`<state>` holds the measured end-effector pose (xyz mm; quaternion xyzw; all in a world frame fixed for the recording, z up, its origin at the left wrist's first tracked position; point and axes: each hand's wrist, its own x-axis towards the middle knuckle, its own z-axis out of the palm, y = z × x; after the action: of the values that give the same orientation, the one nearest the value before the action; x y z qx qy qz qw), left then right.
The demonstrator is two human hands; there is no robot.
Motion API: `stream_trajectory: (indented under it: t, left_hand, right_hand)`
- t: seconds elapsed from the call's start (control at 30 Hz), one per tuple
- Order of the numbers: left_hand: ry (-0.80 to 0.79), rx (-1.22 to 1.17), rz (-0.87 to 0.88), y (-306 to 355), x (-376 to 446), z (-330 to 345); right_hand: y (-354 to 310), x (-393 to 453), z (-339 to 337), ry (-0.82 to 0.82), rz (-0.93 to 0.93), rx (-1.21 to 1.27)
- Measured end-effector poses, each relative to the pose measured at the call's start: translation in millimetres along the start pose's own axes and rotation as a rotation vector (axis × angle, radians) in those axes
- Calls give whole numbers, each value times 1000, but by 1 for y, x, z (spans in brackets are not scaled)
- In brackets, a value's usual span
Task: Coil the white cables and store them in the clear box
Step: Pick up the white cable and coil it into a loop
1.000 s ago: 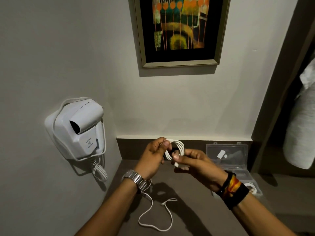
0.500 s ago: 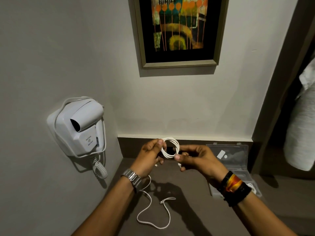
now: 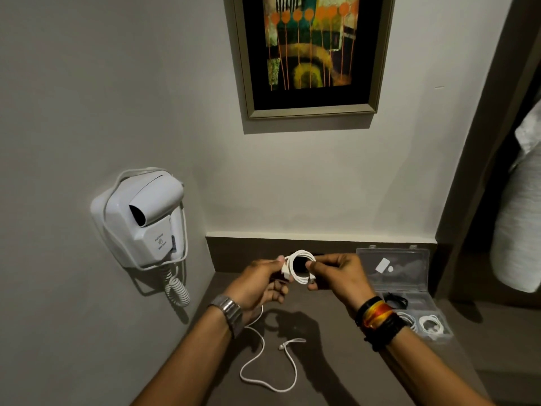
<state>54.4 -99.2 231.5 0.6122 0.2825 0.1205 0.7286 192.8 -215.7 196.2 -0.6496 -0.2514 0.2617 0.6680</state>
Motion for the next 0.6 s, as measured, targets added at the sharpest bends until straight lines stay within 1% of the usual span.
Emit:
stream_trajectory:
  t: [0.03,0.07,0.2,0.3,0.37,0.5,0.6]
  left_hand:
    - [-42,-49,-12,3,-2,-2]
    - [-68,-49,-13,6,-2,-6]
    - [-103,107,36,10,-3,-19]
    - [-97,188,58,9,2,-23]
    - [-27,313,107,6,8,-23]
    - [157,541,286,-9,24,-25]
    - [264,744,298,-26,36,-19]
  right_hand:
    - [0,1,1,16,1,-19]
    - [0,3,2,23,-3,-38]
    - [3,5,3,24,-15,-77]
    - [1,1,6,-27,-26,-89]
    - [-2,-4,8,-63,-20,-82]
    - [-4,-8,3,-131,48,-33]
    - [5,-7,-4,-128,104,-13]
